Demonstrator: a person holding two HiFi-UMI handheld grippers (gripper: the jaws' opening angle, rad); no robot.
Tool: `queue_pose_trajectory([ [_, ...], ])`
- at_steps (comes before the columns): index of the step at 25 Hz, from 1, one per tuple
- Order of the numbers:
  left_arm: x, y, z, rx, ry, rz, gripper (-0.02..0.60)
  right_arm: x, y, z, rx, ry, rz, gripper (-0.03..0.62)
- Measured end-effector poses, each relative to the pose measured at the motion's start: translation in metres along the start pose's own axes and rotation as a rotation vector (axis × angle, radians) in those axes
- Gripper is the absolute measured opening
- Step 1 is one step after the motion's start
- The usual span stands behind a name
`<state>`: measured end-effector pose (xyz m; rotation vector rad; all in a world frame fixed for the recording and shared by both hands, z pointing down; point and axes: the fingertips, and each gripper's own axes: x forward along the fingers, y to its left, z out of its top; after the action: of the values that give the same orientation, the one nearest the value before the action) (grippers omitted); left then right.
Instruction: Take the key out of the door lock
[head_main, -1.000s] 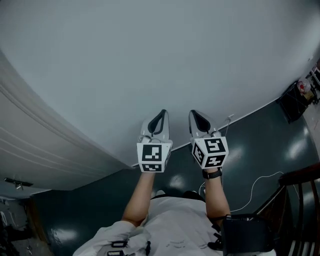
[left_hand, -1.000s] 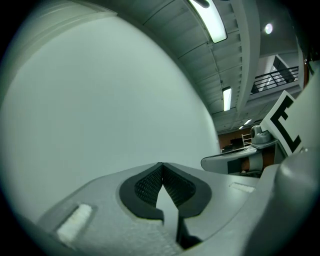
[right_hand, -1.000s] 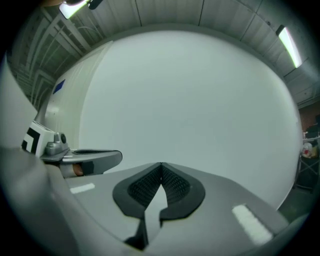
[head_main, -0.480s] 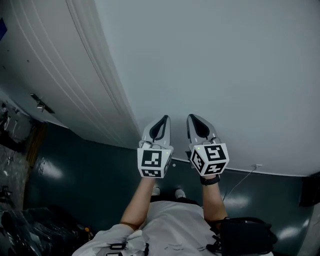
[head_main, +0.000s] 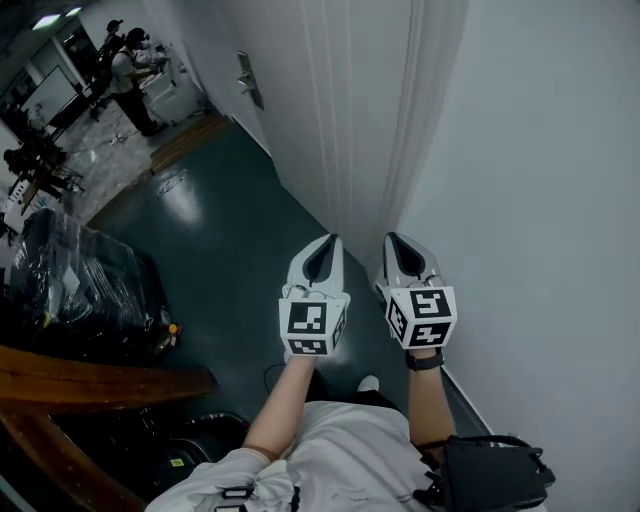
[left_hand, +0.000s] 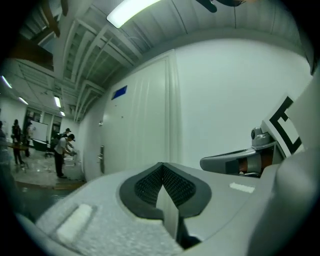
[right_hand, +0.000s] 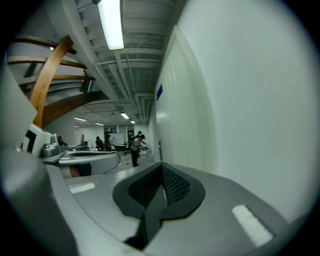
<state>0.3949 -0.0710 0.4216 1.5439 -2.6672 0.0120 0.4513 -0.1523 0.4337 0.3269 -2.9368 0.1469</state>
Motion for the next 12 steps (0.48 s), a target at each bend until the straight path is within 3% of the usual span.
queue_pose_trajectory([
  [5, -0.062, 0.109, 0.017, 0.053, -0.033, 0.197, 0.0, 0.062, 0.121, 0.017, 0.034, -0.007, 0.251, 0.0],
  [8, -0.096, 0.181, 0.026, 0.04, -0.049, 0.309, 0.0, 0.096, 0.201, 0.028, 0.076, -0.012, 0.42, 0.0],
  [12, -0.138, 0.262, 0.034, 0.026, -0.052, 0.409, 0.0, 0.125, 0.294, 0.037, 0.04, -0.006, 0.558, 0.0],
])
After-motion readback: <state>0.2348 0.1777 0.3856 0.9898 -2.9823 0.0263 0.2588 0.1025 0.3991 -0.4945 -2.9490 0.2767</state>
